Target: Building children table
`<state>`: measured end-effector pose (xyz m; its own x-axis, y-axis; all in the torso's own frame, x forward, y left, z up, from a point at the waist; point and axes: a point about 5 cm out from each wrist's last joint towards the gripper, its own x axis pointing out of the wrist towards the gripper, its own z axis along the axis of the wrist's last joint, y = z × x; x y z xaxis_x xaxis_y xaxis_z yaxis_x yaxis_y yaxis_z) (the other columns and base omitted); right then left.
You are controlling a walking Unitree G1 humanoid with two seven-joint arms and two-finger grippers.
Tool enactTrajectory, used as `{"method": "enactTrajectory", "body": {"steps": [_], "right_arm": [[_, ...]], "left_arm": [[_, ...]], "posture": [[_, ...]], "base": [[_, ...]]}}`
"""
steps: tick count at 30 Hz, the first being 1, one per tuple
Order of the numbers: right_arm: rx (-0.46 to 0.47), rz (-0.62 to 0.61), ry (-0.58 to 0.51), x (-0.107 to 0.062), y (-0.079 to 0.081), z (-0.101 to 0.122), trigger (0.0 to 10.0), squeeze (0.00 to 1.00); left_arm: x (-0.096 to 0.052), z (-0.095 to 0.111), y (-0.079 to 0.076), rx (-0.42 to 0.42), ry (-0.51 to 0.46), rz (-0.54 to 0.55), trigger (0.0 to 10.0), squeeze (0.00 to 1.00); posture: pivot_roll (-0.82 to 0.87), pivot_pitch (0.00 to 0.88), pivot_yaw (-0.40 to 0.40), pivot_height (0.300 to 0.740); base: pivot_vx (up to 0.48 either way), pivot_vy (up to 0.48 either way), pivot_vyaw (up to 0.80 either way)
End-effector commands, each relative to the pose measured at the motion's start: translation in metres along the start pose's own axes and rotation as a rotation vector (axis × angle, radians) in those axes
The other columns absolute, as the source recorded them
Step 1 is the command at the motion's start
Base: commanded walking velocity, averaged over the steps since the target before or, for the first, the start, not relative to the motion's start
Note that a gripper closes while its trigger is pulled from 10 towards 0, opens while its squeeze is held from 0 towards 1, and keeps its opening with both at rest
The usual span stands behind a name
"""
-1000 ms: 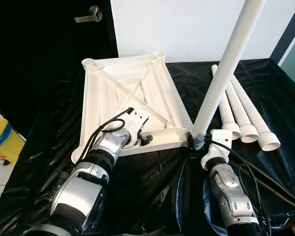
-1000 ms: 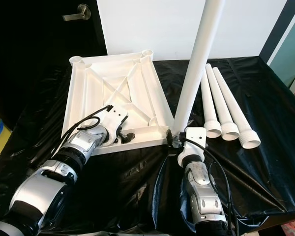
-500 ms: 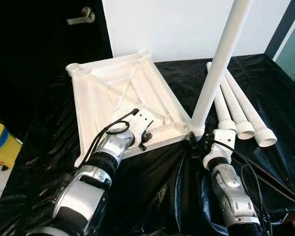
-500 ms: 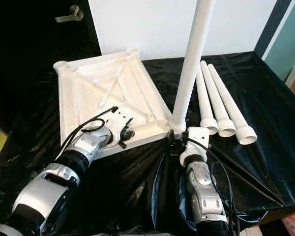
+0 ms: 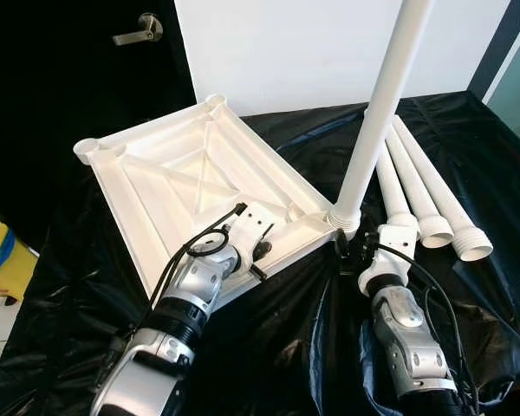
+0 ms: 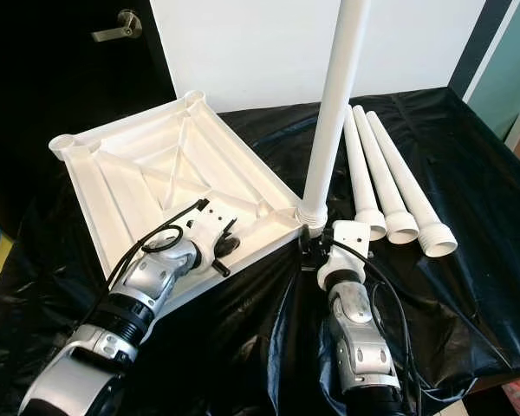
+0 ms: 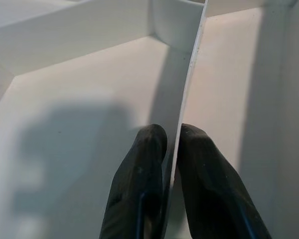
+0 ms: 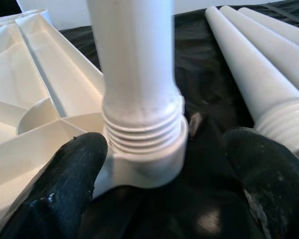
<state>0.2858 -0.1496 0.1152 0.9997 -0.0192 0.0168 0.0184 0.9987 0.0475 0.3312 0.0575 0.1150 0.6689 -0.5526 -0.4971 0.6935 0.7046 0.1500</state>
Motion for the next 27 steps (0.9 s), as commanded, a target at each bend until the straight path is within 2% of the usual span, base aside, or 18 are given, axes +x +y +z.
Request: {"method": "enactTrajectory", "body": {"steps": [1, 3, 4, 5, 7, 10, 11, 15, 17, 18, 20, 21, 22, 27], "right_arm": [[0.004, -0.003, 0.003, 0.002, 0.0, -0.001, 10.0, 0.0], [-0.001, -0.003, -0.004, 0.004, -0.001, 0.0, 10.0, 0.0], [-0.005, -0.003, -0.009, 0.006, -0.002, 0.001, 10.0, 0.0], [-0.009, -0.004, -0.013, 0.007, -0.002, 0.002, 10.0, 0.0], [-0.016, -0.007, -0.024, 0.009, -0.004, 0.005, 10.0, 0.0], [-0.017, -0.01, -0.032, 0.01, -0.006, 0.006, 10.0, 0.0], [-0.018, -0.013, -0.036, 0.01, -0.006, 0.007, 10.0, 0.0], [-0.017, -0.014, -0.041, 0.008, -0.006, 0.006, 10.0, 0.0], [-0.016, -0.014, -0.042, 0.008, -0.005, 0.005, 10.0, 0.0], [-0.015, -0.013, -0.041, 0.007, -0.004, 0.004, 10.0, 0.0], [-0.009, -0.007, -0.037, 0.005, -0.001, 0.002, 10.0, 0.0], [-0.009, -0.007, -0.037, 0.005, -0.001, 0.002, 10.0, 0.0], [-0.009, -0.001, -0.033, 0.005, 0.0, 0.001, 10.0, 0.0], [-0.011, 0.006, -0.029, 0.004, 0.001, 0.0, 10.0, 0.0]], "left_arm": [[0.005, -0.019, -0.017, -0.052, 0.075, -0.037, 0.0, 0.0], [0.006, -0.012, -0.025, -0.045, 0.056, -0.058, 0.2, 0.0], [0.007, -0.009, -0.029, -0.036, 0.05, -0.065, 5.5, 0.0], [0.007, -0.007, -0.031, -0.022, 0.052, -0.072, 10.0, 0.0], [0.008, -0.005, -0.033, 0.002, 0.04, -0.083, 10.0, 0.0], [0.006, -0.002, -0.029, -0.014, 0.031, -0.062, 10.0, 0.0], [0.003, -0.002, -0.025, -0.019, 0.029, -0.047, 10.0, 1.0], [-0.007, 0.001, -0.003, 0.008, 0.03, 0.031, 10.0, 1.0], [-0.009, 0.001, -0.001, 0.013, 0.03, 0.038, 10.0, 1.0], [-0.012, 0.003, 0.004, 0.021, 0.021, 0.044, 10.0, 0.0], [-0.024, 0.014, 0.013, 0.027, -0.029, 0.033, 10.0, 0.0], [-0.024, 0.014, 0.013, 0.027, -0.029, 0.033, 10.0, 0.0], [-0.032, 0.022, 0.016, -0.004, -0.078, 0.013, 10.0, 0.0], [-0.04, 0.031, 0.02, -0.029, -0.127, 0.004, 10.0, 0.0]], "posture": [[-0.05, 0.053, 0.035, 0.74], [-0.05, 0.052, 0.035, 0.74], [-0.05, 0.051, 0.035, 0.74], [-0.05, 0.048, 0.036, 0.74], [-0.05, 0.048, 0.036, 0.74], [-0.05, 0.048, 0.036, 0.74], [-0.06, 0.044, 0.041, 0.74], [-0.06, 0.042, 0.046, 0.74], [-0.06, 0.042, 0.046, 0.74], [-0.06, 0.041, 0.046, 0.74], [-0.06, 0.041, 0.045, 0.74], [-0.06, 0.041, 0.045, 0.74], [-0.06, 0.038, 0.042, 0.74], [-0.06, 0.037, 0.041, 0.74]], "base": [[0.0, 0.0, 0.0], [0.0, 0.0, 0.0], [0.0, 0.0, 0.0], [0.0, 0.0, 0.0], [0.0, 0.0, 0.0], [0.0, 0.0, 0.0], [0.0, 0.0, 0.0], [0.0, 0.0, 0.0], [0.0, 0.0, 0.0], [0.0, 0.0, 0.0], [0.0, 0.0, 0.0], [0.0, 0.0, 0.0], [0.0, 0.0, 0.0], [0.0, 0.0, 0.0]]}}
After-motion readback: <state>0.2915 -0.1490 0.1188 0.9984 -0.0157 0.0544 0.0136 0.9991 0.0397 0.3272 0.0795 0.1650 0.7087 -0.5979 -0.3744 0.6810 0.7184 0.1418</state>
